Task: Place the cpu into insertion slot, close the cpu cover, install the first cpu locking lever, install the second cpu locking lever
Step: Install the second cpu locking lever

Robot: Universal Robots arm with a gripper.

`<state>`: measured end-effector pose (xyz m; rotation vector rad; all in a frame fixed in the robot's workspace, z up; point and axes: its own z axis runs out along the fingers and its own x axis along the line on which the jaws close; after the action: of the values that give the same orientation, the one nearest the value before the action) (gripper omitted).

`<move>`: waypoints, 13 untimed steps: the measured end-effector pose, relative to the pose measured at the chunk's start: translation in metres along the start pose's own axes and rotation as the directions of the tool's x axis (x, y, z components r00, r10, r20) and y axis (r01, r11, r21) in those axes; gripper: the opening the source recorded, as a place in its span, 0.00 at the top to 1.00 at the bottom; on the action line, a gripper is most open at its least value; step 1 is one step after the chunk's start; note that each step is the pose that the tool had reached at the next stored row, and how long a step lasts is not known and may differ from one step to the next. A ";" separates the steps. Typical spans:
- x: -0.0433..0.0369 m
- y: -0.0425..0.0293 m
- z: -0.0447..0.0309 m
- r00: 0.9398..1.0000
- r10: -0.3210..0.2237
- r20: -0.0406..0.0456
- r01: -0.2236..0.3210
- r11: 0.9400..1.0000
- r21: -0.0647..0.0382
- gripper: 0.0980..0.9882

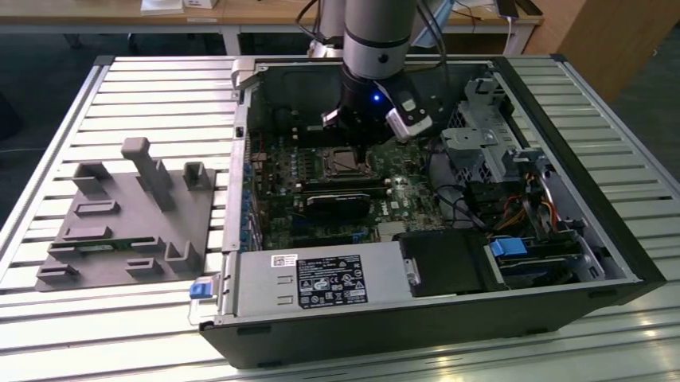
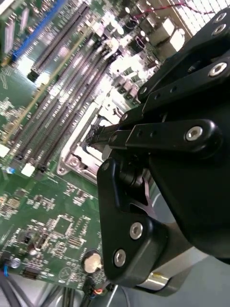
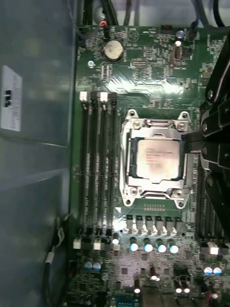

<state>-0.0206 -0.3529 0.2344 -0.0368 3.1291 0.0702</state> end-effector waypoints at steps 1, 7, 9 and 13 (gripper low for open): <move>0.0000 -0.0017 0.0001 1.000 0.000 0.000 0.000 1.000 0.000 0.99; 0.0012 -0.0063 0.0006 1.000 0.000 0.000 0.000 1.000 0.000 0.99; 0.0042 -0.0064 0.0006 1.000 0.000 0.000 0.000 1.000 0.000 0.99; 0.0080 -0.0084 0.0007 1.000 0.000 0.000 0.000 1.000 0.000 0.99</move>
<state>-0.0284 -0.3615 0.2332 -0.0372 3.1291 0.0703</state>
